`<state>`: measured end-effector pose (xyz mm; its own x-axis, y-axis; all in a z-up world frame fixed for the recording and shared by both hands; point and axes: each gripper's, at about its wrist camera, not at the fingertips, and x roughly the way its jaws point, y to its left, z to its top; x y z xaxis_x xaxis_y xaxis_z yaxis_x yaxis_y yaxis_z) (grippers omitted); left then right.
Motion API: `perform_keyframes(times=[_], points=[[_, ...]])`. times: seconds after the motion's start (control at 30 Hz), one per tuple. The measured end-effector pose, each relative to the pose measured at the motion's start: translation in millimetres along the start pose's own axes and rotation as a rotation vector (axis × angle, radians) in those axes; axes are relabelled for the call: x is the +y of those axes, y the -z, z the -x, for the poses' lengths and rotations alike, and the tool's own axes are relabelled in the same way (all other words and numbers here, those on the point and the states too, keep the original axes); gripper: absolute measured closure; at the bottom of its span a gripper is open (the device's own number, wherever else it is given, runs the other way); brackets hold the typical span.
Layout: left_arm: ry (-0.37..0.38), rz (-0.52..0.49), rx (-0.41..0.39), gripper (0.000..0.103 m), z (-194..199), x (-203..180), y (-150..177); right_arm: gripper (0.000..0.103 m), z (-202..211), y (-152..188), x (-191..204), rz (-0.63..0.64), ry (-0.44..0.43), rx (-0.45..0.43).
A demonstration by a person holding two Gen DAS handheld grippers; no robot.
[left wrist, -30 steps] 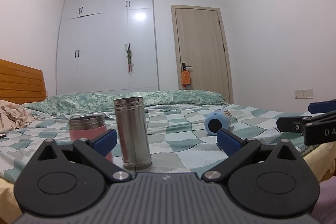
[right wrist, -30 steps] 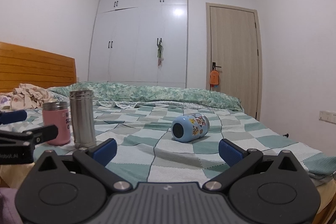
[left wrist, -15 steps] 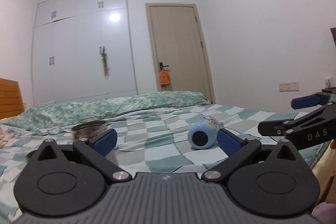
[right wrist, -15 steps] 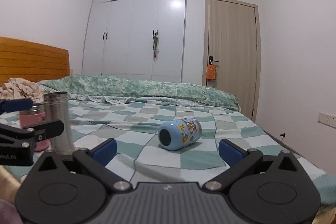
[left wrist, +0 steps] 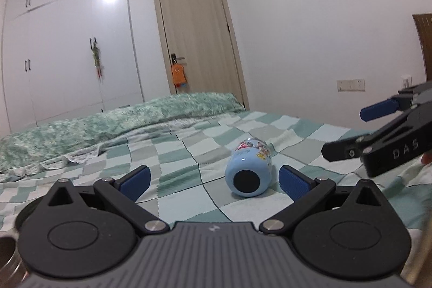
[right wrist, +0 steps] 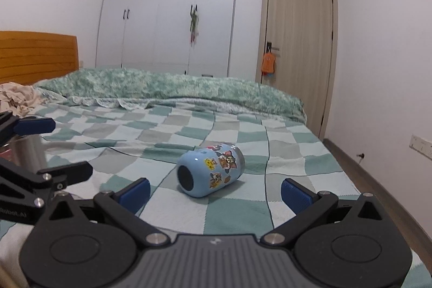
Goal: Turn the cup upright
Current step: 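Move the right tool toward the blue sticker cup lying on its side, then close the right gripper around the blue cup's body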
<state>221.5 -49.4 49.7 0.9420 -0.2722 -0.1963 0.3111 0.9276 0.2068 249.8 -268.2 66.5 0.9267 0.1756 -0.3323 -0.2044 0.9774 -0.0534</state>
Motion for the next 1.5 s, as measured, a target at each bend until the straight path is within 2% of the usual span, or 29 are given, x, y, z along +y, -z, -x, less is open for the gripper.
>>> perform_keyframes(times=[0.2,0.4,0.53,0.7,0.83,0.9,0.97,1.1,1.2,1.43,1.5], points=[[0.010,-0.018,0.026,0.000,-49,14,-2,0.000,-45,-22,-5,-0.018,-0.007,0.065],[0.043,-0.011,0.084,0.000,-87,27,1,0.000,-89,-38,-3,-0.015,0.010,0.114],[0.040,-0.062,0.083,0.000,-104,36,1,0.000,-114,-46,-1,-0.037,0.027,0.151],[0.080,-0.130,0.115,0.000,-128,56,7,0.000,-144,-52,2,-0.057,0.047,0.209],[0.110,-0.228,0.128,0.000,-148,75,12,0.000,-166,-55,5,-0.087,0.064,0.261],[0.135,-0.237,0.151,0.000,-158,86,17,0.000,-179,-57,7,-0.104,0.078,0.295],[0.162,-0.230,0.190,0.000,-168,95,21,0.000,-191,-58,6,-0.135,0.081,0.327],[0.231,-0.282,0.201,0.000,-176,103,27,0.000,-219,-59,2,-0.237,0.087,0.395],[0.227,-0.321,0.214,0.000,-182,105,34,0.000,-235,-59,1,-0.294,0.064,0.428],[0.266,-0.307,0.246,0.000,-191,111,37,0.000,-272,-62,10,-0.380,0.052,0.513],[0.259,-0.307,0.254,0.000,-194,113,37,0.000,-275,-64,9,-0.408,0.047,0.513]])
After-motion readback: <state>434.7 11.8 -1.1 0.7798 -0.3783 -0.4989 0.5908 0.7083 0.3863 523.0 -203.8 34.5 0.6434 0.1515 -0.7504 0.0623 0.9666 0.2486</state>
